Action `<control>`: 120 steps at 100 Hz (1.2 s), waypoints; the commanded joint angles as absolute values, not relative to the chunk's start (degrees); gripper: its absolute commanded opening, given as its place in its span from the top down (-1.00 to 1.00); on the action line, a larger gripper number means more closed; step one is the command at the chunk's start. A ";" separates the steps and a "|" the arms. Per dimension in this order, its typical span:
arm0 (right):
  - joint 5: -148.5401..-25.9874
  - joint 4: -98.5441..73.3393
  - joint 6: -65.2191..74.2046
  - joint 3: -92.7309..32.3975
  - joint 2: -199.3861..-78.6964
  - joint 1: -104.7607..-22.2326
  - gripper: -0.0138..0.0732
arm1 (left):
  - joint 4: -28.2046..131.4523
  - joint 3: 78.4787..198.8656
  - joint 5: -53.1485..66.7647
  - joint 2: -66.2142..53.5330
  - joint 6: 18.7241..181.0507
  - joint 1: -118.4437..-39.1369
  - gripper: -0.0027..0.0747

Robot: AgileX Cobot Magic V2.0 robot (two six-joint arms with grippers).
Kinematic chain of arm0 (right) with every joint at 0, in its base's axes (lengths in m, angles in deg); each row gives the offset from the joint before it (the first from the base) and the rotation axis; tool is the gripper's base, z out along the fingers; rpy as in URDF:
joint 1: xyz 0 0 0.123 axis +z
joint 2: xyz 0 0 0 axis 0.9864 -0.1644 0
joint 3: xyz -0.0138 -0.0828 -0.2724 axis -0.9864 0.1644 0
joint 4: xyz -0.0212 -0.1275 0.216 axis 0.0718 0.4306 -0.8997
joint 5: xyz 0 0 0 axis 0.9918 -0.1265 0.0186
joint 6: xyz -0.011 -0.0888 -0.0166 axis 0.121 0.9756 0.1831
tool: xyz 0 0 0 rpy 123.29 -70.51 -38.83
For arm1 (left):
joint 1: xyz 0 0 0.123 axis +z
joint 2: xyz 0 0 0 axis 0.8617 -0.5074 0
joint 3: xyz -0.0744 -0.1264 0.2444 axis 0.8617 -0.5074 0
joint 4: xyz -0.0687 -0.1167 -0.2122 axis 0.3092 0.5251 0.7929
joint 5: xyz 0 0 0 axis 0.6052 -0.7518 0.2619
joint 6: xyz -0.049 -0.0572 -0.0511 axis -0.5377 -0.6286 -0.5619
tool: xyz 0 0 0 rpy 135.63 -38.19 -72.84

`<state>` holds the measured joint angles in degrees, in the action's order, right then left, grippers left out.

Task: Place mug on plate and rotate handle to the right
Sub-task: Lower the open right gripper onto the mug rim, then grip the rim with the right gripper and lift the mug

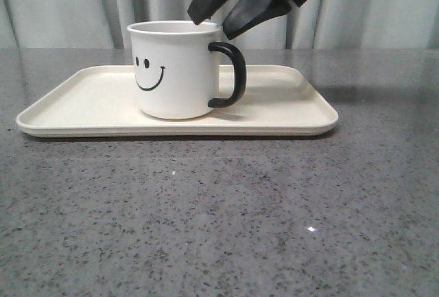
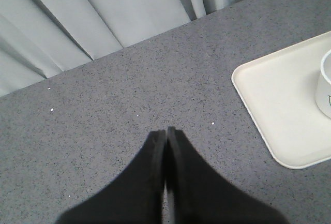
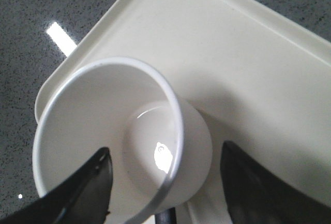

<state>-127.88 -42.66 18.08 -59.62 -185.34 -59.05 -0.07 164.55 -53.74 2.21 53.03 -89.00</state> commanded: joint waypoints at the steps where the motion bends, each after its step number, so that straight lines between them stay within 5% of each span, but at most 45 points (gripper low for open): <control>1: -126.43 -45.46 18.60 -61.85 -183.84 -58.95 -0.39 | -1.09 165.67 -52.58 2.28 52.28 -89.02 0.98; 29: -127.15 -45.46 18.60 -61.85 -185.15 -58.95 -0.32 | -1.09 165.67 -52.58 2.28 52.28 -89.02 0.98; 41: -127.46 -45.46 18.60 -61.85 -185.15 -58.95 0.11 | -1.09 165.67 -52.58 2.28 52.28 -89.02 0.98; 58: -127.47 -45.46 18.60 -61.85 -185.15 -58.95 0.97 | -1.09 165.67 -52.58 2.28 52.28 -89.02 0.98; 86: -131.01 -46.26 19.43 -64.70 -185.01 -58.95 0.94 | -1.09 165.67 -52.58 2.28 52.28 -89.02 0.98; 120: -146.15 -39.34 23.02 -89.12 -184.96 -58.95 0.94 | -0.73 165.67 -52.58 2.28 52.28 -89.02 0.98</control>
<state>-143.56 -40.06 22.06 -81.63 -188.23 -59.05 0.06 164.55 -53.74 2.30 53.03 -89.00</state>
